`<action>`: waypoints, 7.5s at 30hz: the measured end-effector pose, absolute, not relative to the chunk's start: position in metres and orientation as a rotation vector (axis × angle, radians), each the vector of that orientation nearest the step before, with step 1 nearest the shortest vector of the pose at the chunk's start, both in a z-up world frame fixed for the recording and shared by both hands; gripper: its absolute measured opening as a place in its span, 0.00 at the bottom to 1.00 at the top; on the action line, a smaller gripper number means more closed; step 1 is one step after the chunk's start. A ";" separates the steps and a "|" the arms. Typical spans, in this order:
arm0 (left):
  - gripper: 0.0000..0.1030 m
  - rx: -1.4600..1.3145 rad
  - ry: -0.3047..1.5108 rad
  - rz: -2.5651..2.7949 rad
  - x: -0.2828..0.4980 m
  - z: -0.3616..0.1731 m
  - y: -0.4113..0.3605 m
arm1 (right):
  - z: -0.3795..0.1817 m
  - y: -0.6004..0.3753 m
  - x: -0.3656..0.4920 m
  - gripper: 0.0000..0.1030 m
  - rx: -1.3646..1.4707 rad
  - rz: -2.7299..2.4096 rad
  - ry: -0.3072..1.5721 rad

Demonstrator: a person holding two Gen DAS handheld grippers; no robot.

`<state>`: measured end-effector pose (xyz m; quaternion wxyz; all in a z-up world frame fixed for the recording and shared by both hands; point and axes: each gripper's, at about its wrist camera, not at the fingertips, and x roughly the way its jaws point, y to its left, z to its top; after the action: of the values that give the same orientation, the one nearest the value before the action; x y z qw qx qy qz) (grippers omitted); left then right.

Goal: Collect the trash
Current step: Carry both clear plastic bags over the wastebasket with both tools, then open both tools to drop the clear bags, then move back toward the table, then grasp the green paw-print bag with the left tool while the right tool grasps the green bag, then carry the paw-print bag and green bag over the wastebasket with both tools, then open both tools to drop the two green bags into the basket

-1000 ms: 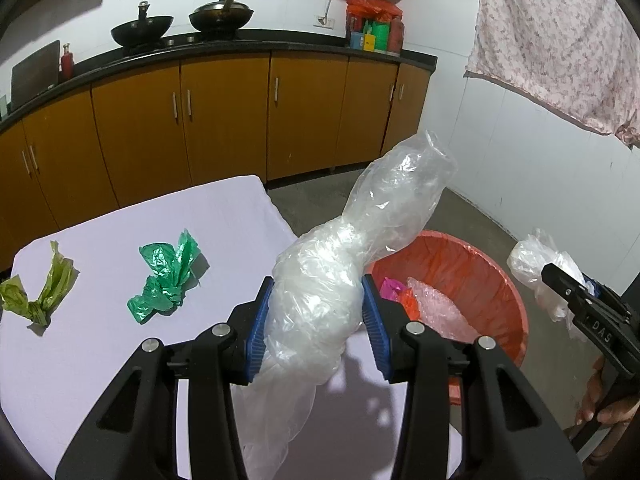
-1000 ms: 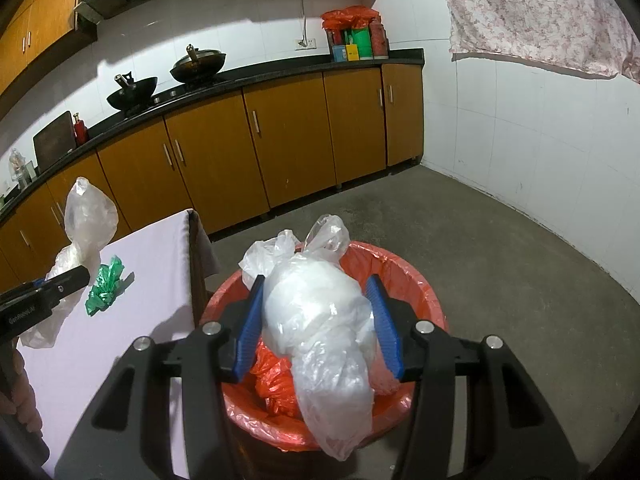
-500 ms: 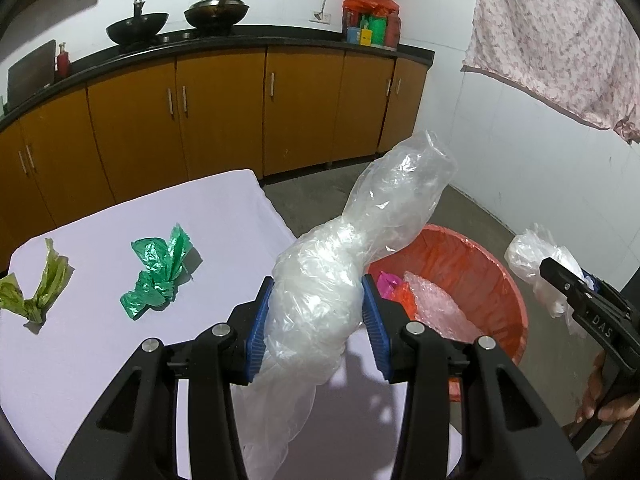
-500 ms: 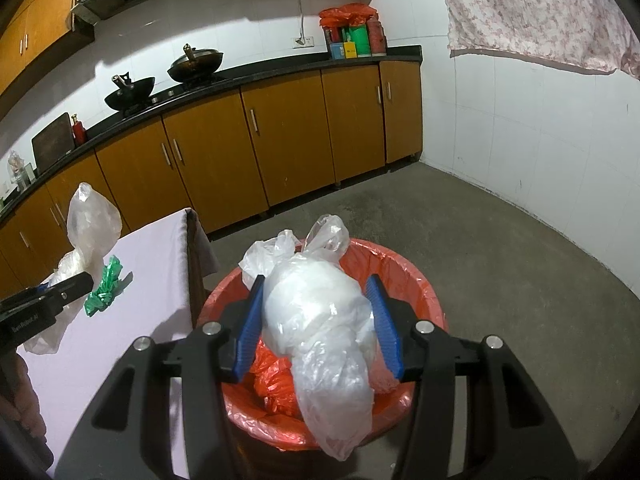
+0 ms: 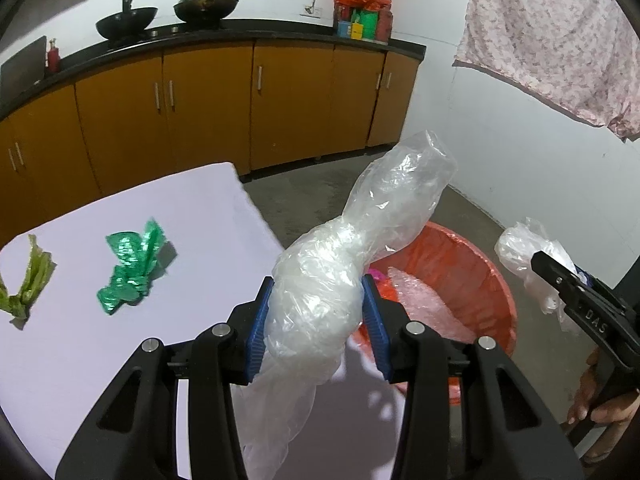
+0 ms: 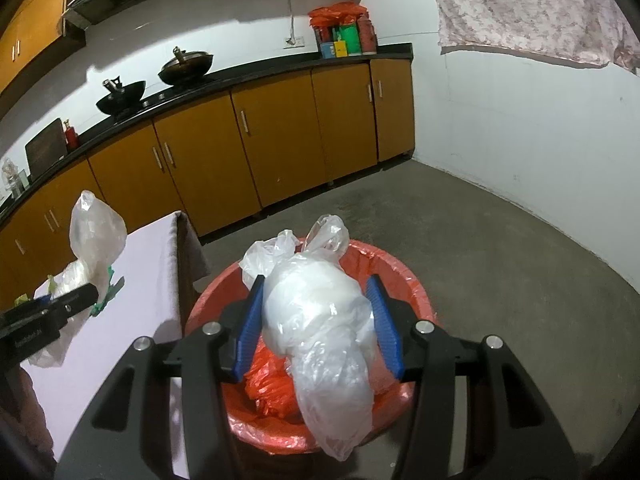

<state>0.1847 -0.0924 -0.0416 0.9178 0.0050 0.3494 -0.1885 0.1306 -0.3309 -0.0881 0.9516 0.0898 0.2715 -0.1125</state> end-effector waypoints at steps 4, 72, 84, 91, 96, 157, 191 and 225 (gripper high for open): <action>0.42 0.008 0.724 -0.421 0.185 -0.045 -0.109 | -0.086 -0.338 0.131 0.48 0.202 -0.249 0.543; 0.97 -0.061 0.697 0.027 0.186 -0.088 0.070 | -0.096 -0.217 0.185 0.96 0.129 -0.015 0.589; 0.98 -0.089 0.665 0.317 0.169 -0.092 0.201 | -0.126 -0.080 0.217 0.96 0.017 0.168 0.701; 0.98 -0.146 0.679 0.315 0.188 -0.097 0.235 | -0.144 -0.051 0.247 0.96 0.094 0.185 0.752; 0.98 -0.120 0.701 0.317 0.215 -0.104 0.235 | -0.150 -0.035 0.265 0.96 0.075 0.183 0.752; 0.32 -0.194 0.642 -0.016 0.204 -0.028 0.153 | -0.094 -0.098 0.232 0.37 0.057 0.144 0.680; 0.32 -0.027 0.737 -0.467 0.199 -0.057 -0.116 | -0.093 -0.348 0.146 0.37 0.171 -0.248 0.624; 0.34 0.018 0.816 -0.501 0.216 -0.084 -0.150 | -0.108 -0.363 0.161 0.40 0.228 -0.242 0.607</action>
<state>0.2165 -0.1505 -0.0838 0.8875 0.0086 0.3928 -0.2408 0.1614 -0.3625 -0.1083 0.9407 0.1117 0.2975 -0.1186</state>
